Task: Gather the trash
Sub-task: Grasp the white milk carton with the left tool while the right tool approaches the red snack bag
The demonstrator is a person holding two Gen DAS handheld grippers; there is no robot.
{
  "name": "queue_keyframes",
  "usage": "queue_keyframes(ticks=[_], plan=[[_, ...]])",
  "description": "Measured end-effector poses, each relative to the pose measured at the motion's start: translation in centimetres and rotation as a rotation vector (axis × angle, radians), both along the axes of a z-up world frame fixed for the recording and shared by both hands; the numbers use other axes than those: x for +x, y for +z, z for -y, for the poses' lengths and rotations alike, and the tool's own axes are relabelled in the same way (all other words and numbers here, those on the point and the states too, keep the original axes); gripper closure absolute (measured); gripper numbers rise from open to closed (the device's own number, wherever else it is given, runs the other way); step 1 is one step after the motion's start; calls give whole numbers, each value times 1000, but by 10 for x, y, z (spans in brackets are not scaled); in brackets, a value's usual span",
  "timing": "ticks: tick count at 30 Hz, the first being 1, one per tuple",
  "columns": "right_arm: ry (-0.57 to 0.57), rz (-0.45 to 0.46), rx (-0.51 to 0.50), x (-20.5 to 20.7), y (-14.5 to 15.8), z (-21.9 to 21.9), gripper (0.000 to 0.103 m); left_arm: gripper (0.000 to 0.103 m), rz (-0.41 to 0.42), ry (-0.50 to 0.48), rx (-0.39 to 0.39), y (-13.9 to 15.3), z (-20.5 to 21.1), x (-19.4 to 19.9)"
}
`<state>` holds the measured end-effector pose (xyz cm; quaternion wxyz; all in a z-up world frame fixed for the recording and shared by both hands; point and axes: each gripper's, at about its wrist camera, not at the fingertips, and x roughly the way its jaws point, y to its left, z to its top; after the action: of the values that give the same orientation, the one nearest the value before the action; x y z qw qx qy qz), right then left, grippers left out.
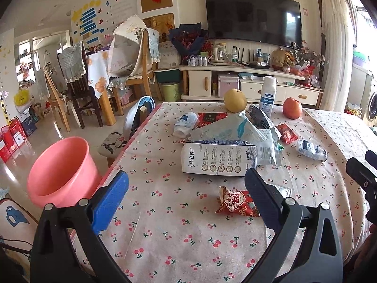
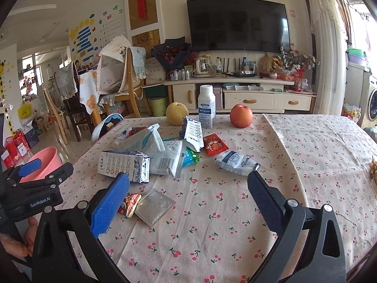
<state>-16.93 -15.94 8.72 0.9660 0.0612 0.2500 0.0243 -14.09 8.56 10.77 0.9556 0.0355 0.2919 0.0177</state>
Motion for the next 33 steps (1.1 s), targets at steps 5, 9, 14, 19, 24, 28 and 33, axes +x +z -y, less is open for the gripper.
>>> queue_keyframes(ticks=[5,9,14,19,24,28,33], plan=[[17,-43,42,15,-9,7,4,4,-48,-60,-109,-1,-16,14],[71,-102,120,30,-19,9,4,4,-91,-116,-204,-2,-28,30],[147,-191,182,47,-30,0,4,4,-144,-166,-189,-11,-30,60],[274,-248,118,55,-40,-31,6,4,-204,-161,-251,-22,-44,95],[446,-258,-77,55,-50,-81,22,4,-257,-128,-365,-32,-53,121],[537,-225,-192,60,-54,-109,22,4,-304,-119,-470,-41,-56,125],[607,-241,-267,80,-66,-131,22,4,-359,-114,-612,-50,-61,122]])
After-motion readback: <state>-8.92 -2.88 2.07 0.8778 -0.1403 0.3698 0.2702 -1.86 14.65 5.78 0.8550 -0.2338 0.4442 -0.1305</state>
